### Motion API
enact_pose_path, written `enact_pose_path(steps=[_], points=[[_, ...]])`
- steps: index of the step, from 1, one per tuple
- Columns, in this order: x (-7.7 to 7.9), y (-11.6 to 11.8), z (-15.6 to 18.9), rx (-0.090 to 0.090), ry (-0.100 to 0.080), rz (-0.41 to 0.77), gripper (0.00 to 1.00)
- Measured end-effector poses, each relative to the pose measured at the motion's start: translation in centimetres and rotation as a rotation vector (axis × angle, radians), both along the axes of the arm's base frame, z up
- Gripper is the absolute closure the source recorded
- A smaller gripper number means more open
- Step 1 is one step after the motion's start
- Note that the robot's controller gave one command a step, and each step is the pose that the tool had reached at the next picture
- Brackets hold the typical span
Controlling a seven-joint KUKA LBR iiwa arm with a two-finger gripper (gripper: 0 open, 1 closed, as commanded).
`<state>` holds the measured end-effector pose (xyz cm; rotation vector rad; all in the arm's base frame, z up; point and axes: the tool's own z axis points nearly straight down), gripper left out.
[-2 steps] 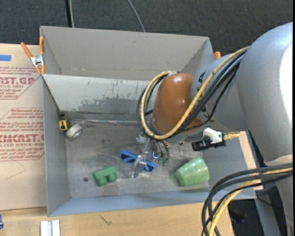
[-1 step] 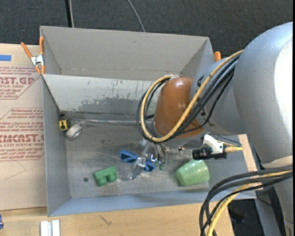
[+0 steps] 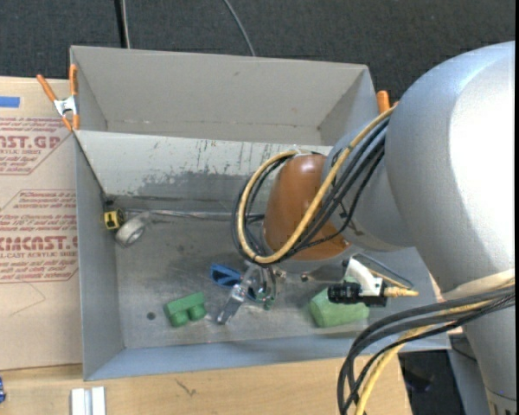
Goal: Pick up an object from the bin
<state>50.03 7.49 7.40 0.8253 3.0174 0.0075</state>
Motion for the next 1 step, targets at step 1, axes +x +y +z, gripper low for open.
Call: enact_pose_path(steps=[1], points=[[0.20,0.06,0.18,0.000,0.007,0.000,0.00]])
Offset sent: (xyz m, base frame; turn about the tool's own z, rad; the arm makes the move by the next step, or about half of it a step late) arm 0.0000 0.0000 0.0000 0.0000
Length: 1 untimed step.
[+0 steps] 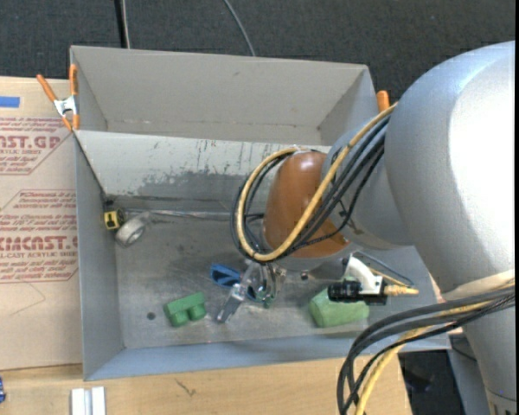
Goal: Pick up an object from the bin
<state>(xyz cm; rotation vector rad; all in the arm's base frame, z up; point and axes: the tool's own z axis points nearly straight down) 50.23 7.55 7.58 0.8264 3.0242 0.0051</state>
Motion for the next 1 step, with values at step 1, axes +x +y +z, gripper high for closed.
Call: enact_pose_path(steps=[1], points=[[0.04,0.05,0.15,0.001,0.001,0.001,1.00]])
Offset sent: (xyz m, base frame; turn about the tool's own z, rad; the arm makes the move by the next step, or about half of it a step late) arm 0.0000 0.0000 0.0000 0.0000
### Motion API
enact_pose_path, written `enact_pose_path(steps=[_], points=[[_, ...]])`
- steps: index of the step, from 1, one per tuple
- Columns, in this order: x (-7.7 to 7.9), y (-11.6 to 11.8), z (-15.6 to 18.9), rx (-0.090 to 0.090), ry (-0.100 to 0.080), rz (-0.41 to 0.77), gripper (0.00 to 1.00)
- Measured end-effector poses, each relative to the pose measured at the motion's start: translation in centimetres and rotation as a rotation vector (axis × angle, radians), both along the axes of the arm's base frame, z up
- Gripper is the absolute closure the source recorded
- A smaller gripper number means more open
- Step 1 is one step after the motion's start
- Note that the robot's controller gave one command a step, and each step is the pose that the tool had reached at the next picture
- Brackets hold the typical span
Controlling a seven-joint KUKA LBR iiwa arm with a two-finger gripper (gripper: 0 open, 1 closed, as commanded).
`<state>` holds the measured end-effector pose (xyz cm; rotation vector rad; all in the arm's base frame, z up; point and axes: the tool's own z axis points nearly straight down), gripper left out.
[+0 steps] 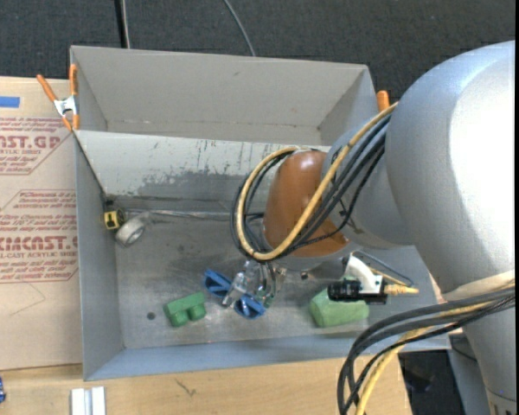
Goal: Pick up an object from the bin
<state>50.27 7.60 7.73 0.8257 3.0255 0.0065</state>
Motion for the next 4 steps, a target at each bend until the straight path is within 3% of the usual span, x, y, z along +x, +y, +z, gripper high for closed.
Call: enact_pose_path(steps=[2,3,4], points=[[0.0,0.1,2.9,-0.002,0.006,0.001,1.00],[0.1,0.2,7.8,-0.001,0.003,0.003,1.00],[0.1,0.2,9.6,-0.002,0.005,0.003,1.00]])
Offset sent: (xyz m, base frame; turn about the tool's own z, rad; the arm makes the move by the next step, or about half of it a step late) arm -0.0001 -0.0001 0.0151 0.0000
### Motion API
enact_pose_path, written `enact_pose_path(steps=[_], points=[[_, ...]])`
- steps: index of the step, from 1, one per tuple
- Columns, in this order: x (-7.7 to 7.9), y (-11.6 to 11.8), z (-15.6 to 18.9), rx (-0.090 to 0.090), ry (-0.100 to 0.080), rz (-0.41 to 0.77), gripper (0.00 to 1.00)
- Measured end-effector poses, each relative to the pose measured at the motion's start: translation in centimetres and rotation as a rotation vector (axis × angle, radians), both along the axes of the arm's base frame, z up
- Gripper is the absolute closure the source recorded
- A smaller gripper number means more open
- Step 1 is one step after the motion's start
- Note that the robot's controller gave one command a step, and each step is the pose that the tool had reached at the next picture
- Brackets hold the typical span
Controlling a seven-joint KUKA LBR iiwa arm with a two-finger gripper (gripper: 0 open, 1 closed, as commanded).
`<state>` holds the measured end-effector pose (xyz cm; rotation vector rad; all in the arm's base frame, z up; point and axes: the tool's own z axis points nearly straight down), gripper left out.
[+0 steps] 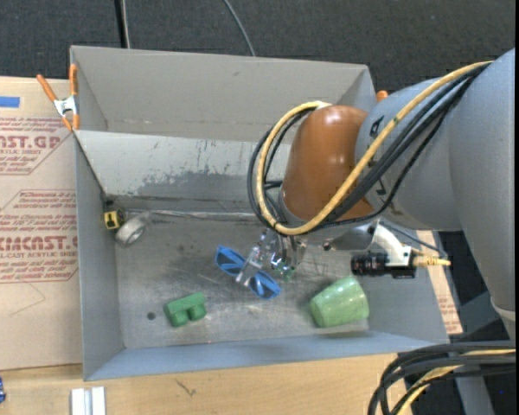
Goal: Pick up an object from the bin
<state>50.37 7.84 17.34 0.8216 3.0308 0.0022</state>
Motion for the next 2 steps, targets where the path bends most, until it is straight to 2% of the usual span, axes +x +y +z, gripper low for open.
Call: enact_pose_path(steps=[2], points=[[0.0,0.1,1.9,0.000,0.000,0.002,1.00]])
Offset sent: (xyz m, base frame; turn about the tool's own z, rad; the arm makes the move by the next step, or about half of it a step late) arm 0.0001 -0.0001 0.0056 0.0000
